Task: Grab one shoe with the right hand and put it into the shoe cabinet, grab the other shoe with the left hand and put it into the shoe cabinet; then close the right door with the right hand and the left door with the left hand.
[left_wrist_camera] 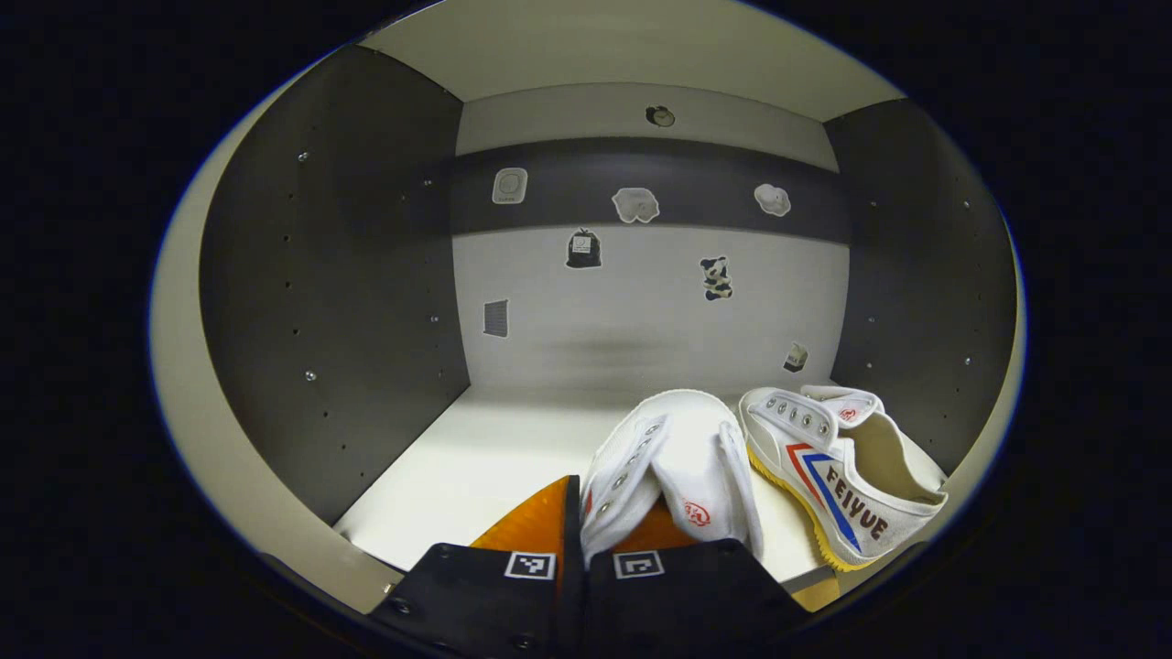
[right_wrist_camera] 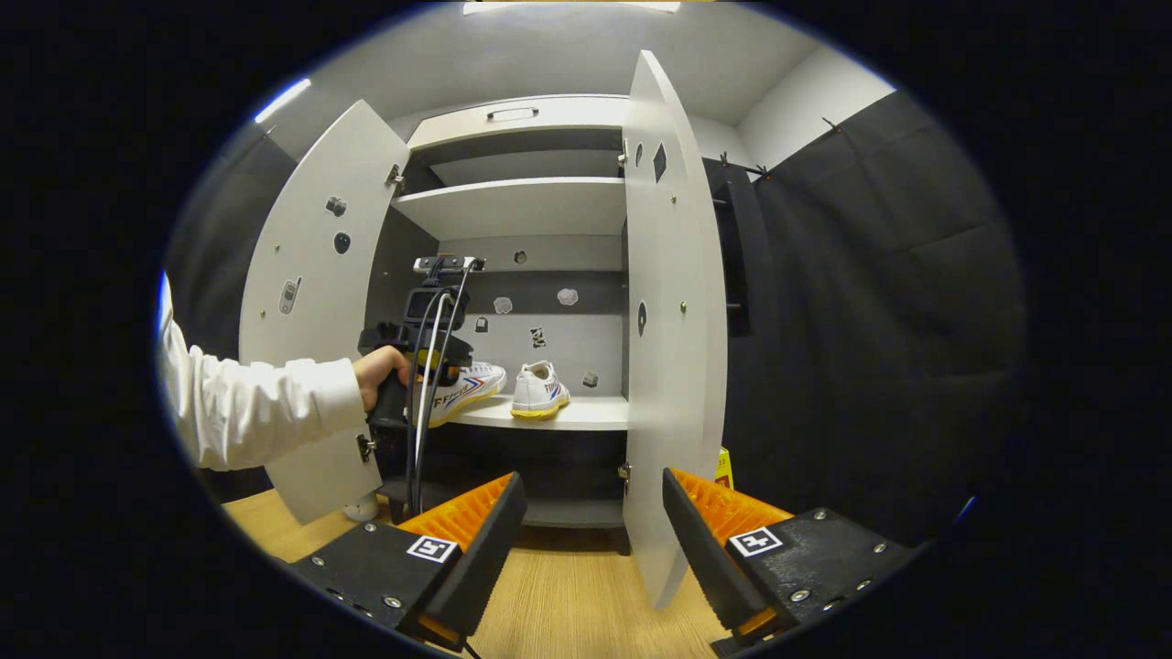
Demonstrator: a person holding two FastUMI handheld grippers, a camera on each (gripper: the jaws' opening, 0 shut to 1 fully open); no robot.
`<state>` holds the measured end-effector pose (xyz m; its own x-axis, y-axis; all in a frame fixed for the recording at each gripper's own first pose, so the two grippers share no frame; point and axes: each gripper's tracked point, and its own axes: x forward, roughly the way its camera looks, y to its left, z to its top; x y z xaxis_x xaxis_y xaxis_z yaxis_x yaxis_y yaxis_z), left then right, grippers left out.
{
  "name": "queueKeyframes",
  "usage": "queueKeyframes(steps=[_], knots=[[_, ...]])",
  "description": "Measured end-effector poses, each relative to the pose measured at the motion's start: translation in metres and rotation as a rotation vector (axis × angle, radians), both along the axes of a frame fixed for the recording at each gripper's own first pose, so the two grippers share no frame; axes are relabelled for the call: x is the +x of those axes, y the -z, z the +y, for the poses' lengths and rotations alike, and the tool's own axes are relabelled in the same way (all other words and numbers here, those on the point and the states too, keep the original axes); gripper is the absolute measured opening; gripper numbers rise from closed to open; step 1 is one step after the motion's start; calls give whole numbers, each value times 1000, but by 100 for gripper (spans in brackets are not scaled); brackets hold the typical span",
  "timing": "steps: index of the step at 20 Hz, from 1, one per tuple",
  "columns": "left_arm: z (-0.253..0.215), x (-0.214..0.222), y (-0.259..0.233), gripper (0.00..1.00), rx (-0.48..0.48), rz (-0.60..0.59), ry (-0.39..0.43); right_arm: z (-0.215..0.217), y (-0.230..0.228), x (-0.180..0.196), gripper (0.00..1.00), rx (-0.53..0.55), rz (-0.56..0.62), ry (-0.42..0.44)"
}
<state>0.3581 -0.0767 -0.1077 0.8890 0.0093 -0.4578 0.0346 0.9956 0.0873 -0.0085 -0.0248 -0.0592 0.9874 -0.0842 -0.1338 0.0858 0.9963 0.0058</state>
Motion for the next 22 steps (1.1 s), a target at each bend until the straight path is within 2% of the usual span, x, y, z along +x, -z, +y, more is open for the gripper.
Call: queueKeyframes(steps=[1, 3, 4, 6, 9, 11, 12, 13, 16, 17, 19, 20, 21, 22], knots=[[0, -1, 1, 8, -22, 28, -9, 1, -1, -2, 92, 5, 0, 2], [2, 3, 1, 9, -149, 63, -62, 5, -1, -8, 92, 14, 7, 4], [9, 7, 7, 9, -175, 93, -81, 6, 0, -12, 92, 21, 16, 6], [17, 15, 17, 9, -165, 124, -105, 9, -3, -22, 92, 37, 15, 12], [3, 17, 19, 10, -183, 142, -66, 3, -4, -37, 92, 19, 22, 42], [-6, 16, 16, 20, -218, 154, -65, -2, -6, -46, 92, 14, 24, 64], [-5, 15, 15, 29, -216, 157, -72, -4, -6, -50, 92, 16, 24, 76], [-2, 14, 15, 33, -211, 160, -80, -7, -7, -53, 92, 18, 23, 87], [-3, 11, 9, 33, -282, 156, -93, -12, -12, -62, 92, 18, 13, 105], [-1, 11, 9, 36, -291, 153, -98, -14, -12, -64, 92, 13, 14, 107], [12, 10, 9, 41, -246, 149, -111, -17, -13, -66, 92, 4, 10, 112], [15, 8, 6, 55, -238, 146, -119, -17, -12, -66, 92, 8, 11, 110], [14, 9, 2, 63, -256, 129, -108, -17, -11, -66, 92, 12, 14, 108], [15, 10, 2, 63, -264, 123, -96, -17, -10, -65, 92, 17, 15, 106]])
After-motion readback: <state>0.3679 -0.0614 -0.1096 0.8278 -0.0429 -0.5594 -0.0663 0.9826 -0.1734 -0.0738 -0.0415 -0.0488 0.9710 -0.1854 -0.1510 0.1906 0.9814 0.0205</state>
